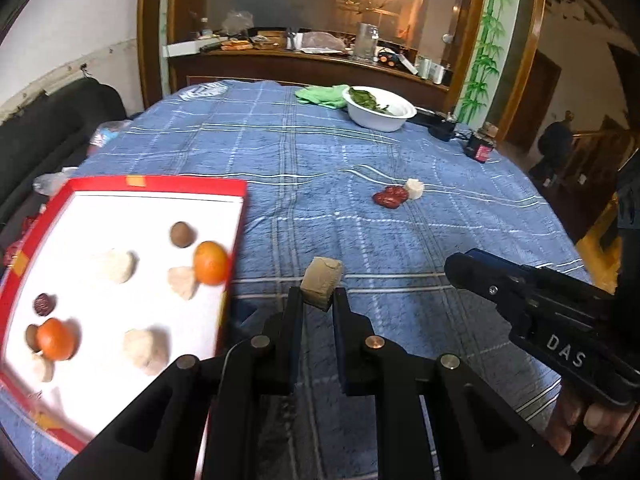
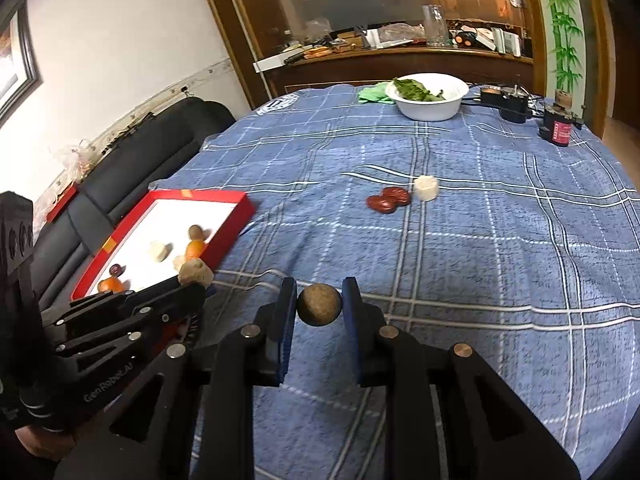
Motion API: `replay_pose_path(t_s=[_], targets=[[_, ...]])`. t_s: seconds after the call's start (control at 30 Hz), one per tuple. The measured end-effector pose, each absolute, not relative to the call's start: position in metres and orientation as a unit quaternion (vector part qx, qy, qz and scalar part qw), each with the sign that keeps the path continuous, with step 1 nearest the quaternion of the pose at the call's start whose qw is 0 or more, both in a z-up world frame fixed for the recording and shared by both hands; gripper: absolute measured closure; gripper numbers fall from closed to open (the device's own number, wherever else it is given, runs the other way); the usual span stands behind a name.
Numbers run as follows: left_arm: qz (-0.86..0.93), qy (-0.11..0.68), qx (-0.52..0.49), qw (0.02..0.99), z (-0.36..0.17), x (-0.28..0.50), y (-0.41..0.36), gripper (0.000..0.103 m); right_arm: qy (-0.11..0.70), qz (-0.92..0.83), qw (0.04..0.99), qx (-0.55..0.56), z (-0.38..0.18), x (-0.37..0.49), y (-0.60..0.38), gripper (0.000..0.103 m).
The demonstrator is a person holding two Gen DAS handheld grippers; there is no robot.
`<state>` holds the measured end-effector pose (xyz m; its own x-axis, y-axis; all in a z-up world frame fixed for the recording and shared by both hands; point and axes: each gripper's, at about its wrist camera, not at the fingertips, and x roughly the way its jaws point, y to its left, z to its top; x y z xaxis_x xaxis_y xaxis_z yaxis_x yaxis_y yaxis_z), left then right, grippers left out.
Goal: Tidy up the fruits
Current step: 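Carry the brown fruit and white cube over the tray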
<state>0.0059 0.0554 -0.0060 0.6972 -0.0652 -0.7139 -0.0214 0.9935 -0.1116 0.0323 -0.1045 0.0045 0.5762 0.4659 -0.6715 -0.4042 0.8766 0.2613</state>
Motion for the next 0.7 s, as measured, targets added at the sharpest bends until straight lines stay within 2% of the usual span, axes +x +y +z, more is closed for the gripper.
replay_pose_path(t_s=[0.7], targets=[[0.086,0.376,-0.063,0.920,0.003,-0.034,0.109,0.090,0.367,0.299,0.880,0.029,0.018,0.000,-0.060,0.078]])
